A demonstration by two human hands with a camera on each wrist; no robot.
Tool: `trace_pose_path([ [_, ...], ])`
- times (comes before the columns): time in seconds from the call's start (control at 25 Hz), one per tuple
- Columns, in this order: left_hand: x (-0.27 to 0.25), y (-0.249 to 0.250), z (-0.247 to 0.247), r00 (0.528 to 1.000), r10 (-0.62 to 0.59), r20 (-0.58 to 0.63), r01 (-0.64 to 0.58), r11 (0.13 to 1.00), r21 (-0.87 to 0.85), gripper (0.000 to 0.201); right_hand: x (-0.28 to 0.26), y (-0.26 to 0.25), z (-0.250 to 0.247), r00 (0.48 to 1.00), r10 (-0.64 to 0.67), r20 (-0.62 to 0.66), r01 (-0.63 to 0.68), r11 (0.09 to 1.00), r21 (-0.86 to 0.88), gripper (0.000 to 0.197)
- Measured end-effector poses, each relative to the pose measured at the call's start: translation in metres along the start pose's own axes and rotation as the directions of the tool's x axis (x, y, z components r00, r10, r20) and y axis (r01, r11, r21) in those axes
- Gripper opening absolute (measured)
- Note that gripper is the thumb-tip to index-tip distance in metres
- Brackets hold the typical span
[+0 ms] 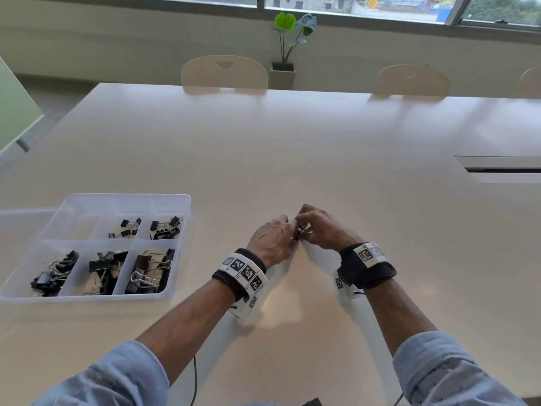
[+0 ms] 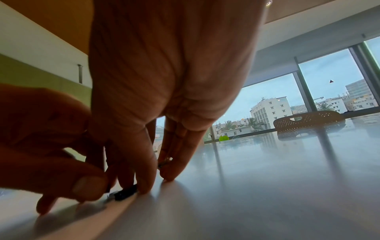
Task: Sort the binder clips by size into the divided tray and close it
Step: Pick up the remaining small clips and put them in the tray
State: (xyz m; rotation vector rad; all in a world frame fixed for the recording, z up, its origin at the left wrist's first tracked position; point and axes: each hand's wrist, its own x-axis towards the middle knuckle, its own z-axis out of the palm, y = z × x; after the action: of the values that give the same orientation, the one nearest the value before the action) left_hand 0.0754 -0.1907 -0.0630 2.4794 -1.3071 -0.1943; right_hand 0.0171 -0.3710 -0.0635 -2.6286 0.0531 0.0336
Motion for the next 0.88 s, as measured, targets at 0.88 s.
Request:
trace_pose_path([
  [0.88, 0.014, 0.006, 0.002, 0.989, -0.148, 0.008, 0.148, 0.987, -0.066, 0.010, -0.015, 0.001, -0.018, 0.996, 0.075, -0.052, -0.076, 0.997, -0.018, 0.013],
])
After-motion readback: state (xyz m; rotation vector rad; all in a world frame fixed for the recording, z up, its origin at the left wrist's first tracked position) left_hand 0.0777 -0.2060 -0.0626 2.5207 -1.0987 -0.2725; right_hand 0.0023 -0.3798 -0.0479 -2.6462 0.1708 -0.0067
